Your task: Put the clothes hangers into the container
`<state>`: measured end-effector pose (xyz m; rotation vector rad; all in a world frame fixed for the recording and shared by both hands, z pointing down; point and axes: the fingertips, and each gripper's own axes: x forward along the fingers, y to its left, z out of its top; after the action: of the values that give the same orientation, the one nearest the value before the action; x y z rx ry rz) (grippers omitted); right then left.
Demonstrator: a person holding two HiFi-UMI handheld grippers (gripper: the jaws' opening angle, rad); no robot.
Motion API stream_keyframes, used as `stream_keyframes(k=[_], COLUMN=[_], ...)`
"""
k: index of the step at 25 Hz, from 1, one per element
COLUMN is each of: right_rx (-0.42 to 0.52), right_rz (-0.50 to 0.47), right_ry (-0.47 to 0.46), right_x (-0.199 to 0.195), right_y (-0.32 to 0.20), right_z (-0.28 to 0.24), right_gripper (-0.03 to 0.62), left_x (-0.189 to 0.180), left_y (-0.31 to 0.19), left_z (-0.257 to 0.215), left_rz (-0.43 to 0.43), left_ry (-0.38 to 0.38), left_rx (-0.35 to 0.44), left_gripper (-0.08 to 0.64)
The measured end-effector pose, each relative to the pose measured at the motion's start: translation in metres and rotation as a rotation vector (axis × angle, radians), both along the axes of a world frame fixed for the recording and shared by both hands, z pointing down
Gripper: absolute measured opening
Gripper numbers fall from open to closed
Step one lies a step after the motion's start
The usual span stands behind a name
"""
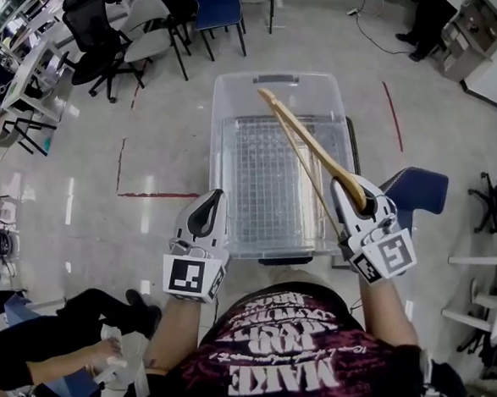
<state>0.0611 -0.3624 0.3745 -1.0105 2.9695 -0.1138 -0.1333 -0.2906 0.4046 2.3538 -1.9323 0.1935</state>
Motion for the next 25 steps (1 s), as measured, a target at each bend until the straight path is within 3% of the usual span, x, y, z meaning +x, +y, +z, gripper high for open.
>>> stream_keyframes(k=[10,14,25], right_rx=[-0.119,-0.203,-0.425], right_rz=[-0.126,-0.145,-0.109], right_ry=[-0.032,-0.025,0.074], right_x=[-0.02,-0.032,-0.076], right_y=[-0.055,-0.075,-0.089], right_z=[0.038,0.076,0.197], right_gripper=[0.06,0.06,0.06], left_x=[0.0,0.002,-0.023], left_y=[-0.027,-0.027,-0.006], left_z=[-0.002,0.006,0.03], left_rz=[-0.103,-0.121,-0.11], left_ry=[-0.022,-0.03,-0.027], left_rx=[-0.013,-0.04,-0.109], left_gripper=[0.006,0.006,0.006])
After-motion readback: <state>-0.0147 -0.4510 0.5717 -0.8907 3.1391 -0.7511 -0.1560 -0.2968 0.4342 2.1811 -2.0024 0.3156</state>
